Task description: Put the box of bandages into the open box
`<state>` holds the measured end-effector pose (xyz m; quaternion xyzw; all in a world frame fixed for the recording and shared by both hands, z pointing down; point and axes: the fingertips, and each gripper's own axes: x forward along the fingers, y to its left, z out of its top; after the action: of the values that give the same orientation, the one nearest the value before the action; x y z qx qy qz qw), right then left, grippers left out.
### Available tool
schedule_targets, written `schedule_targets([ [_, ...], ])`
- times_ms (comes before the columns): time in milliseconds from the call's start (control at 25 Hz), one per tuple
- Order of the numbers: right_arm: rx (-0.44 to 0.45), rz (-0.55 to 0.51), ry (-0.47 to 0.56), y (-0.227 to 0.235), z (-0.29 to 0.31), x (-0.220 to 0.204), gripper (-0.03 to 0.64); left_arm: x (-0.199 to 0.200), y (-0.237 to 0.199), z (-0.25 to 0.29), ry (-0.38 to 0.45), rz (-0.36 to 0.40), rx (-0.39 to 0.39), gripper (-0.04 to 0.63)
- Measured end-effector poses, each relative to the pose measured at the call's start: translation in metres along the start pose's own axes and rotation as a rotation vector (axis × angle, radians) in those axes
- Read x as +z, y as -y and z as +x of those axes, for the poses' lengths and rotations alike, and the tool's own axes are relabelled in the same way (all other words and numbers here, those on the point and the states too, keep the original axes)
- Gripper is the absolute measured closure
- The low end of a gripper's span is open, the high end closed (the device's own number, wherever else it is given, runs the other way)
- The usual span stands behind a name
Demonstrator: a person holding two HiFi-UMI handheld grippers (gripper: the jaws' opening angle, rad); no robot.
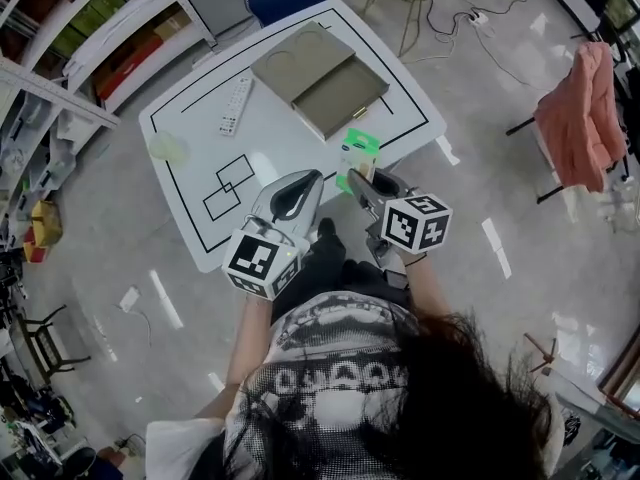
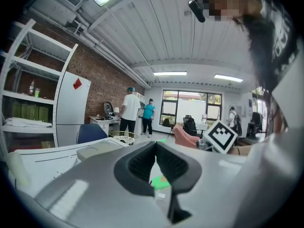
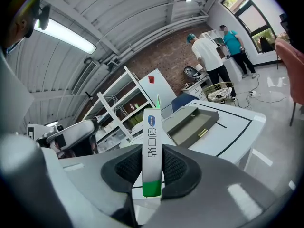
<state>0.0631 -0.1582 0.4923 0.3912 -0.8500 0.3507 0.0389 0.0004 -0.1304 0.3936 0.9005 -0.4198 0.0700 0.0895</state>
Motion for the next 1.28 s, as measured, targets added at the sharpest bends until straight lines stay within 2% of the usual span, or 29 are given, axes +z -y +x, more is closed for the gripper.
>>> schedule_targets([
  [360, -0.092, 0.089, -0.023, 0.049, 0.089, 0.033, 0.525, 0.01, -0.067, 0.023, 0.018, -0.018, 0.006, 0.595],
  [800, -0.22, 0.294, -0.08, 0.123, 0.182, 0.05, 0.525, 0.019, -0.099, 0.051, 0.033, -0.024, -0.034, 0.595],
  [1280, -0.365, 0.324, -0.225, 0.166, 0.234, 0.047, 0.523, 0.016, -0.121, 0.058, 0.022, -0.044, -0.027, 0.595],
])
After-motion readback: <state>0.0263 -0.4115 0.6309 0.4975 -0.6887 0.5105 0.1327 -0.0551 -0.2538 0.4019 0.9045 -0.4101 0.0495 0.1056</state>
